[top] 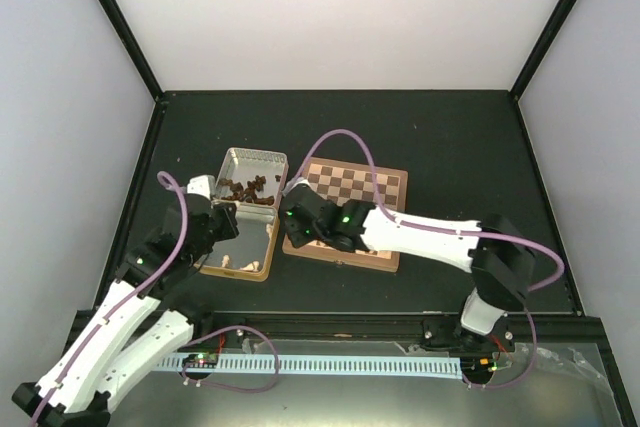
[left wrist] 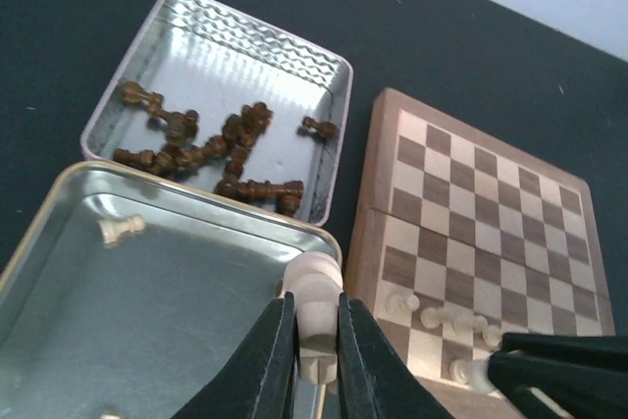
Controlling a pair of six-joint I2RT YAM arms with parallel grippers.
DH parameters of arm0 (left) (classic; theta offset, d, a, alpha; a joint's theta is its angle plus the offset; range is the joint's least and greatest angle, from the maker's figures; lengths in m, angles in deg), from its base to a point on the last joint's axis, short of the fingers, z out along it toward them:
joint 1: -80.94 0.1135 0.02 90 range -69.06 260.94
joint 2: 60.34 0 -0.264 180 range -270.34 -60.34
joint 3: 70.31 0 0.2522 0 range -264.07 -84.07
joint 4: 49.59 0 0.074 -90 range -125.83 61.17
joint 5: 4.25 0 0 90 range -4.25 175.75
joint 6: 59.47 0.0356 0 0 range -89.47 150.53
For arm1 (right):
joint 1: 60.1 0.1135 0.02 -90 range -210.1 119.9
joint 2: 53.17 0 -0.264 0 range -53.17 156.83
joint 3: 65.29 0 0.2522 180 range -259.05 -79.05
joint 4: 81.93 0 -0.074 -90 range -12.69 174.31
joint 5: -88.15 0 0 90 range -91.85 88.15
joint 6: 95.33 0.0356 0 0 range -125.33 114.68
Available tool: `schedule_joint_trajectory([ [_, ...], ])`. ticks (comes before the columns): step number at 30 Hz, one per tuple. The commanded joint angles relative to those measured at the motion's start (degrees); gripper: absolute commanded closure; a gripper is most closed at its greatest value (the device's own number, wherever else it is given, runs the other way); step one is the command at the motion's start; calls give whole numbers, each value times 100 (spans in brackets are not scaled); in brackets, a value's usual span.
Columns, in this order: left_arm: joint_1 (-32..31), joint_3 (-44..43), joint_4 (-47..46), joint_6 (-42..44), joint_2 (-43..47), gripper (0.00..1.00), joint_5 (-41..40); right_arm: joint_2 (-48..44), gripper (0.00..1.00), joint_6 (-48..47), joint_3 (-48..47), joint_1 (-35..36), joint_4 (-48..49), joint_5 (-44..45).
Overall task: Set up the chess pieces on the board
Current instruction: Place the chess piece on the chessboard.
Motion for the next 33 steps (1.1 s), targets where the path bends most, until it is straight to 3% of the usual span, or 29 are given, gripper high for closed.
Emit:
schedule_joint_trajectory([
  [1, 75, -252, 344, -211, 161, 92, -551, 564, 93, 538, -386, 42, -131, -9],
  [12, 111, -269, 377, -127, 159, 91, -481, 1528, 93, 886, -995, 76, -560, 231],
  [33, 130, -275, 319, -101, 112, 90, -350, 1907, 87, 1333, -1307, 149, -1029, 849],
])
